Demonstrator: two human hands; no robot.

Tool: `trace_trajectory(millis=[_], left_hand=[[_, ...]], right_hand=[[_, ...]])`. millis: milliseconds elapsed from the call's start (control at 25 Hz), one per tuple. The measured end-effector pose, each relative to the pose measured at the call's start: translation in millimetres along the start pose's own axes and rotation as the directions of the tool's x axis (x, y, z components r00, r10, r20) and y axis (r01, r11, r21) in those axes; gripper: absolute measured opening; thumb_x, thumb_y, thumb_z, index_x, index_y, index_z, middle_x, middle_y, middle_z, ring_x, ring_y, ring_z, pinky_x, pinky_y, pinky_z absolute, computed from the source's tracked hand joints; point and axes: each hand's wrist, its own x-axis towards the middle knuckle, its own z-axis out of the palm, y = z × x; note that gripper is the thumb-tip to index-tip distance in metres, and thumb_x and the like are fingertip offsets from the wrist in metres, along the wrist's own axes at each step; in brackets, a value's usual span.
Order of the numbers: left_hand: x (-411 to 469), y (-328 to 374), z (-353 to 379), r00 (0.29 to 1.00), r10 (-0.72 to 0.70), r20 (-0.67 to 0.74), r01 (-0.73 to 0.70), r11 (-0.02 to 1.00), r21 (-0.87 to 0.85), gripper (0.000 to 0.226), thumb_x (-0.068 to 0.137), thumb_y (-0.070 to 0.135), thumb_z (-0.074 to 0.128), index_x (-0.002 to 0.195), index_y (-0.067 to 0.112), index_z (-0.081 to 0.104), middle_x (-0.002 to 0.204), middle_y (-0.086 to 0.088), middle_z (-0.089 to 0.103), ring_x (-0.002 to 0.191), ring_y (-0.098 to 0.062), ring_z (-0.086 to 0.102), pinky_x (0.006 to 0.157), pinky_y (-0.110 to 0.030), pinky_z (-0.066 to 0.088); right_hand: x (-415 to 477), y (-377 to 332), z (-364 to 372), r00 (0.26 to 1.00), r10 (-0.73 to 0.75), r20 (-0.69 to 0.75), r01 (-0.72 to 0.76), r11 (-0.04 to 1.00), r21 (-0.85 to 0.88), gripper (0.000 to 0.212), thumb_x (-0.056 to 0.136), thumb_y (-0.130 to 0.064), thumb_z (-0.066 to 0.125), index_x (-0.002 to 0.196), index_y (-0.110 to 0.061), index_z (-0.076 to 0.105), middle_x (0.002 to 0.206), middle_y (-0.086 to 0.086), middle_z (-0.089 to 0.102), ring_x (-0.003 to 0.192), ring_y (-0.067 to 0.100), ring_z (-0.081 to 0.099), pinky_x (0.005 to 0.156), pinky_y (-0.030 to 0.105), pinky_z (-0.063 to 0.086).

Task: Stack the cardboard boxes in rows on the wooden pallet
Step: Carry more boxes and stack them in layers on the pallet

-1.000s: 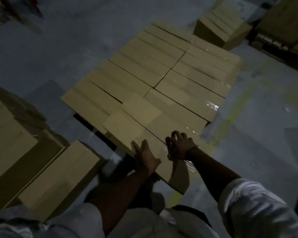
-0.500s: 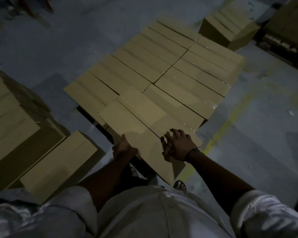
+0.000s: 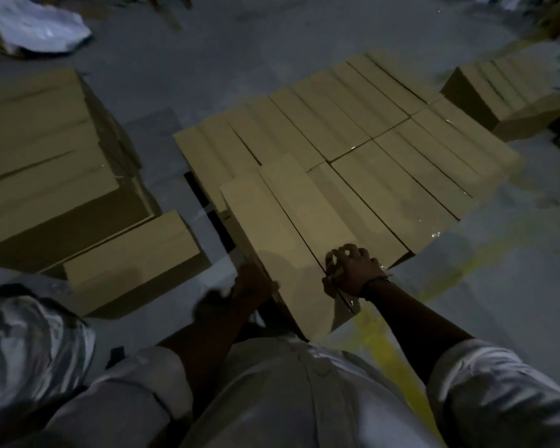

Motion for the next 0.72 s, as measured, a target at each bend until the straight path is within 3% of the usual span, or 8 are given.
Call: trace_trajectory(millis=[120, 240, 320, 520, 720], left_hand=[[-4, 0, 12, 0.997, 0.073, 0.012, -0.071, 0.991, -0.109, 0.096, 0.08, 0.034, 0.084, 0.153, 0.002, 0.031, 0.142, -0.013, 0.052, 0.131, -0.032, 0.051, 0.105, -0.037, 0.044], [-14, 1, 29, 0.999, 0.026, -0.028, -0.031, 0.977, -0.21, 0.117, 0.07, 0.041, 0.089, 0.157, 0.006, 0.02, 0.146, -0.012, 0.046, 0.134, -0.03, 0.047, 0.106, -0.044, 0.045], [-27, 4, 39, 0.998, 0.005, -0.063, -0.02, 0.968, -0.25, 0.115, 0.072, 0.034, 0.09, 0.157, 0.002, 0.019, 0.144, -0.014, 0.049, 0.132, -0.031, 0.049, 0.105, -0.043, 0.047], [-38, 0, 82, 0.987, -0.067, -0.144, 0.02, 0.952, -0.306, 0.123, 0.066, 0.049, 0.088, 0.158, 0.003, 0.02, 0.147, -0.02, 0.047, 0.133, -0.035, 0.049, 0.104, -0.049, 0.049], [-65, 21, 67, 0.991, -0.1, -0.09, 0.07, 0.954, -0.293, 0.113, 0.076, 0.039, 0.087, 0.161, 0.015, 0.015, 0.154, -0.021, 0.035, 0.138, -0.036, 0.041, 0.11, -0.043, 0.043]], right_hand=[[5, 5, -2, 1.0, -0.002, 0.005, 0.002, 1.0, 0.026, 0.074, 0.088, -0.053, 0.061, 0.152, -0.028, 0.031, 0.159, 0.004, 0.023, 0.14, 0.035, 0.029, 0.11, 0.052, 0.035], [9, 14, -4, 0.999, -0.047, -0.026, 0.048, 0.998, 0.037, 0.069, 0.091, -0.044, 0.058, 0.153, -0.027, 0.033, 0.158, 0.003, 0.026, 0.138, 0.034, 0.032, 0.107, 0.051, 0.039], [12, 19, -5, 0.995, -0.091, -0.027, 0.091, 0.996, 0.001, 0.068, 0.092, -0.043, 0.059, 0.153, -0.027, 0.033, 0.158, 0.003, 0.026, 0.138, 0.033, 0.033, 0.105, 0.05, 0.041], [14, 23, -11, 0.983, -0.181, -0.008, 0.18, 0.98, -0.086, 0.069, 0.093, -0.047, 0.06, 0.153, -0.026, 0.034, 0.159, 0.004, 0.026, 0.139, 0.034, 0.033, 0.105, 0.049, 0.041], [30, 22, -14, 0.977, -0.212, -0.004, 0.209, 0.968, -0.135, 0.073, 0.092, -0.052, 0.06, 0.154, -0.027, 0.031, 0.16, 0.005, 0.024, 0.141, 0.034, 0.028, 0.107, 0.05, 0.038]])
